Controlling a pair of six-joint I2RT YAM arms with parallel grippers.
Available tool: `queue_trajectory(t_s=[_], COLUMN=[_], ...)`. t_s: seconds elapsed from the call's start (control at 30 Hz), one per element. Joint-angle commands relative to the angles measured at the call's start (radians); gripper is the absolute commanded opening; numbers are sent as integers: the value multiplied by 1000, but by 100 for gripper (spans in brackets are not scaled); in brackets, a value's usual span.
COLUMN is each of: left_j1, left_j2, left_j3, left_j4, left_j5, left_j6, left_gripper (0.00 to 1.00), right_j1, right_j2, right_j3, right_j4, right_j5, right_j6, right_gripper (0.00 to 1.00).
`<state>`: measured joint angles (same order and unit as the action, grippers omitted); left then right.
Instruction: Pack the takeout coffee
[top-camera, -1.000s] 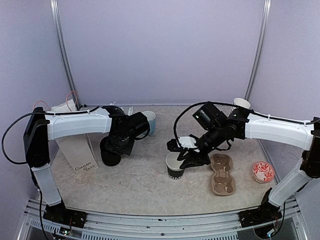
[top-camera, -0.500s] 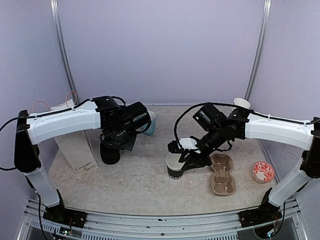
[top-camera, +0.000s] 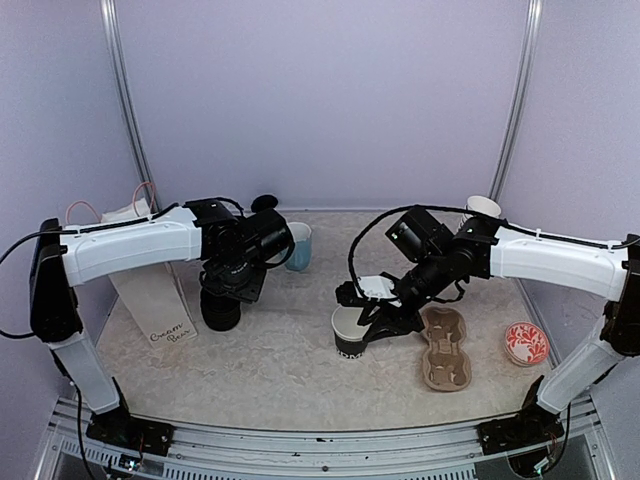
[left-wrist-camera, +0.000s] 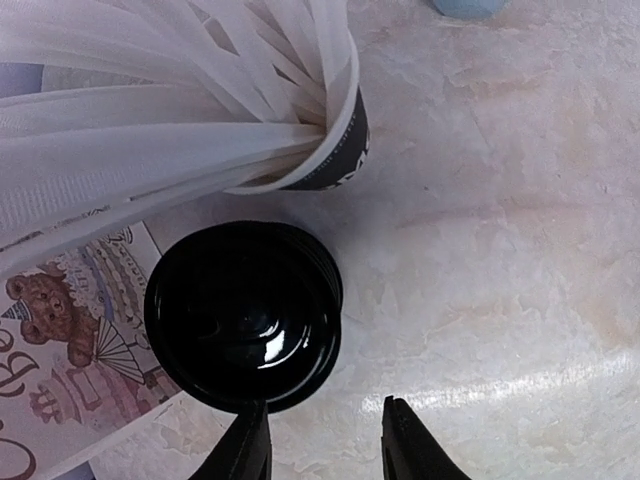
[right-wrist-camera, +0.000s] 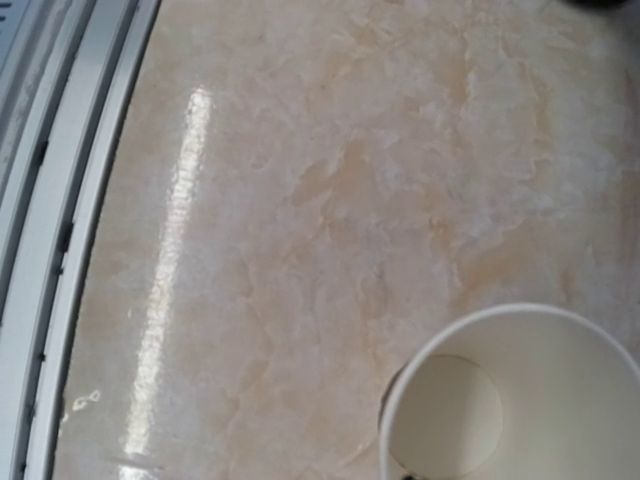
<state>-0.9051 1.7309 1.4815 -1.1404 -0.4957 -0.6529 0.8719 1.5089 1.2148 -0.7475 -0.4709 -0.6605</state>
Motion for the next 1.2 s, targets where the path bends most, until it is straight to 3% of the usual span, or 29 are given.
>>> queue_trajectory(t_s=[0.0, 0.53, 1.17], left_j1=[35, 109, 106], left_j2=[31, 155, 126], left_j3=[-22, -37, -28], left_j4=[95, 164, 130], left_j5=[-35, -27, -21], left_j6=[8, 18, -4], left_gripper=[37, 29, 9], right_j1=[-11, -17, -17], right_j2=[-27, 6, 19], right_j3=[-9, -4, -1], right_j4=[2, 9, 9], right_j5=[-7, -8, -9], right_j6=[6, -2, -2], right_gripper=[35, 34, 35])
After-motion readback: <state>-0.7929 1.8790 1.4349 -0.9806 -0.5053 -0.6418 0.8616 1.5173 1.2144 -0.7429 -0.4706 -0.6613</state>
